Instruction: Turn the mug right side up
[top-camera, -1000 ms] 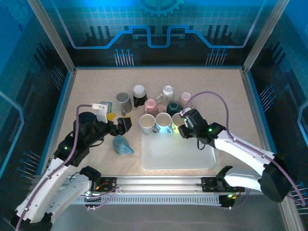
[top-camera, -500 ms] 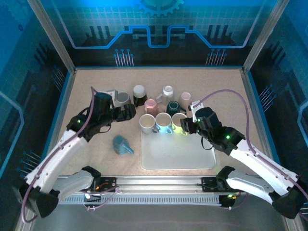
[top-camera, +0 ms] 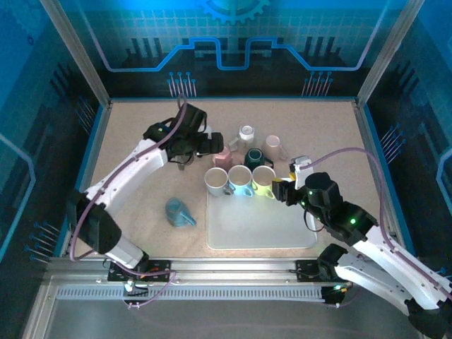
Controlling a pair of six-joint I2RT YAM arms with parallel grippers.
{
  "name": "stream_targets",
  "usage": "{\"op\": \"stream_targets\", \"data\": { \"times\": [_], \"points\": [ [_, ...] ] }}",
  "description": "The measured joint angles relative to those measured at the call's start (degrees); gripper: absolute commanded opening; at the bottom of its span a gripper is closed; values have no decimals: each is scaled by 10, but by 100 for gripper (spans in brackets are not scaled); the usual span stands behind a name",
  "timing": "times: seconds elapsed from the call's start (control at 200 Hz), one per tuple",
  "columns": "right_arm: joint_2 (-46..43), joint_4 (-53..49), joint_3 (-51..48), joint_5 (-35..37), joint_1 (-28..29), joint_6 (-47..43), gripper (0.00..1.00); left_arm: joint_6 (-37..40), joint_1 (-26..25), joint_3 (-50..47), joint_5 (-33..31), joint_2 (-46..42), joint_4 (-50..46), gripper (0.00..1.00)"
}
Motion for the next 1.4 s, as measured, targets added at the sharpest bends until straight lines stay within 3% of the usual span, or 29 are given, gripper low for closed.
{"op": "stream_targets", "data": {
  "times": [0.44, 0.9, 1.401],
  "points": [
    [-33, 5, -11, 0, -7, -8, 59, 39, -5, 120, -66, 105, -34, 99],
    [-45, 9, -23, -16, -20, -8, 59, 41, 43, 85, -87, 100, -55, 99],
    [-59, 11, -26, -19, -23, -8, 59, 16, 53, 68, -74, 71, -47, 99]
  ]
}}
